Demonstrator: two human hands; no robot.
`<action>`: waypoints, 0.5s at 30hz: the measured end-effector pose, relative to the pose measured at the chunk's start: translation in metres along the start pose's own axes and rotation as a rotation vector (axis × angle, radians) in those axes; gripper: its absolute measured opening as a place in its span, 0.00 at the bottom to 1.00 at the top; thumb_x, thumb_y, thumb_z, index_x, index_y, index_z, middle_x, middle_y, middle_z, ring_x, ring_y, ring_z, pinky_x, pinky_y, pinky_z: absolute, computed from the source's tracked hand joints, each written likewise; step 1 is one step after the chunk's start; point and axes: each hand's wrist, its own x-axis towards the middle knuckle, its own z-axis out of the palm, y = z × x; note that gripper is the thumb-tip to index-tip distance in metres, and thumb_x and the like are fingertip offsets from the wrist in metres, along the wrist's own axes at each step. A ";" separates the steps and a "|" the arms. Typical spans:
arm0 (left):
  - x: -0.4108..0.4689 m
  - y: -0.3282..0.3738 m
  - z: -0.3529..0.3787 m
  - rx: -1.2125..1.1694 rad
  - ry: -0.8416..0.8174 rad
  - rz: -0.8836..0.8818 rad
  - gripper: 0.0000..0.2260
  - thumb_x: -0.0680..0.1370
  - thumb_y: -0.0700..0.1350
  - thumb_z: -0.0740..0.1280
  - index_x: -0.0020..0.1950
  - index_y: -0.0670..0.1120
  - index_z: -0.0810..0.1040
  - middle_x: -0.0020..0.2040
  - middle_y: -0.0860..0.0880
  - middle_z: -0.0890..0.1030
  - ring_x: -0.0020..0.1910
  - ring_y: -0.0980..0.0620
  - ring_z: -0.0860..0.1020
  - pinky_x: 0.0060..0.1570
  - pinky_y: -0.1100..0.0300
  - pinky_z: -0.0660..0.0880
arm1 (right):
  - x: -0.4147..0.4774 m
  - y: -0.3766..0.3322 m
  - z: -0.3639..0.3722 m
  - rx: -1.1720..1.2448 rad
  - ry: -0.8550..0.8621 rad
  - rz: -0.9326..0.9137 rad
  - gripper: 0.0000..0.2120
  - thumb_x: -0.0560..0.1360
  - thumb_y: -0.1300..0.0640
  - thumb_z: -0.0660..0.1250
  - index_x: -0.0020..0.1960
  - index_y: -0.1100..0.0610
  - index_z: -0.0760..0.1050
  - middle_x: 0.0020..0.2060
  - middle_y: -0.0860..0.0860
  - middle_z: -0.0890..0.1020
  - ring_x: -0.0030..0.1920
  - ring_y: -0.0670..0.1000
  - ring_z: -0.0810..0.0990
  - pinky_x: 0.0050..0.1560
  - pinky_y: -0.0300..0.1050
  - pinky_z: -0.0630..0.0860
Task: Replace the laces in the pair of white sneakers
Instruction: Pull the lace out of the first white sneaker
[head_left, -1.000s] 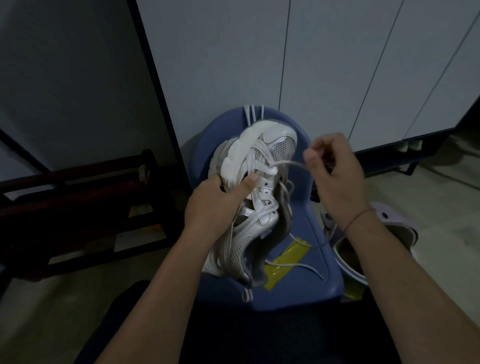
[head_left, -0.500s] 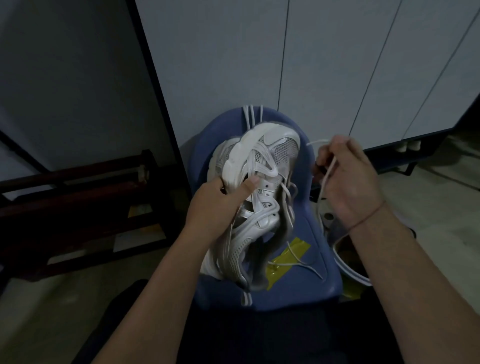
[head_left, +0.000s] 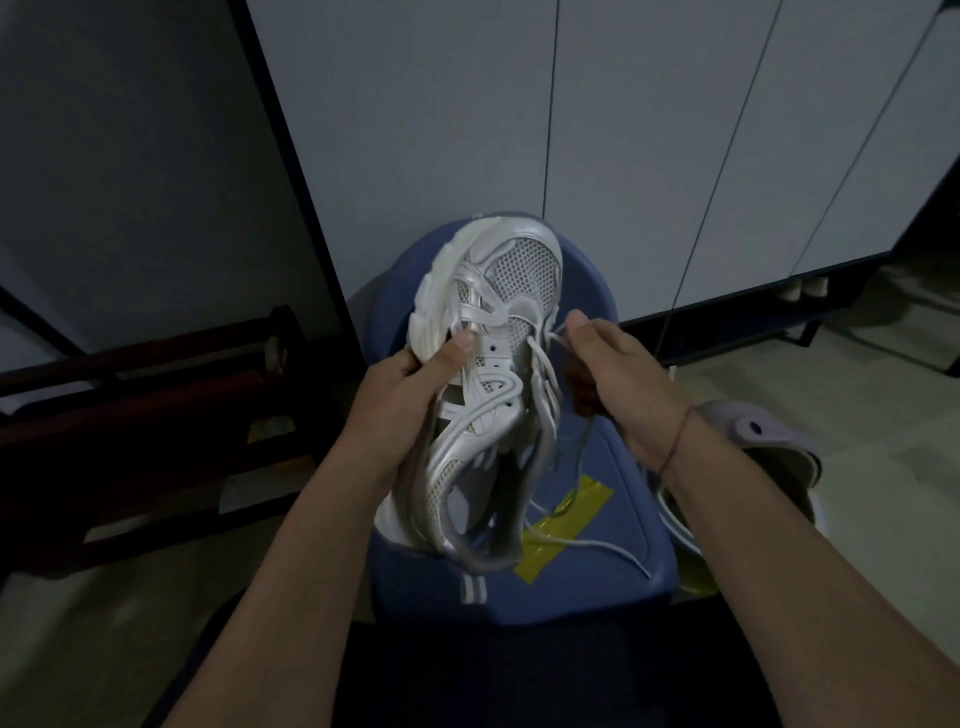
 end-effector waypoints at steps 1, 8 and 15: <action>0.000 0.000 -0.001 -0.013 0.001 -0.009 0.17 0.74 0.53 0.71 0.57 0.44 0.83 0.49 0.45 0.86 0.49 0.46 0.85 0.52 0.53 0.80 | 0.000 0.000 -0.001 -0.052 -0.029 -0.032 0.17 0.80 0.48 0.58 0.42 0.61 0.68 0.26 0.49 0.62 0.26 0.47 0.61 0.28 0.38 0.62; 0.007 0.002 -0.015 -0.053 0.061 -0.020 0.19 0.75 0.55 0.71 0.55 0.41 0.83 0.48 0.43 0.86 0.48 0.45 0.85 0.48 0.54 0.80 | 0.010 -0.018 -0.049 0.758 0.216 -0.067 0.18 0.82 0.55 0.55 0.33 0.54 0.65 0.24 0.47 0.69 0.26 0.45 0.67 0.32 0.39 0.67; 0.006 0.001 -0.007 -0.057 0.028 -0.025 0.19 0.74 0.55 0.71 0.56 0.41 0.83 0.49 0.43 0.86 0.49 0.44 0.85 0.53 0.52 0.79 | 0.001 -0.020 -0.037 1.117 -0.035 0.048 0.25 0.80 0.50 0.53 0.27 0.55 0.72 0.25 0.50 0.76 0.31 0.50 0.81 0.48 0.54 0.81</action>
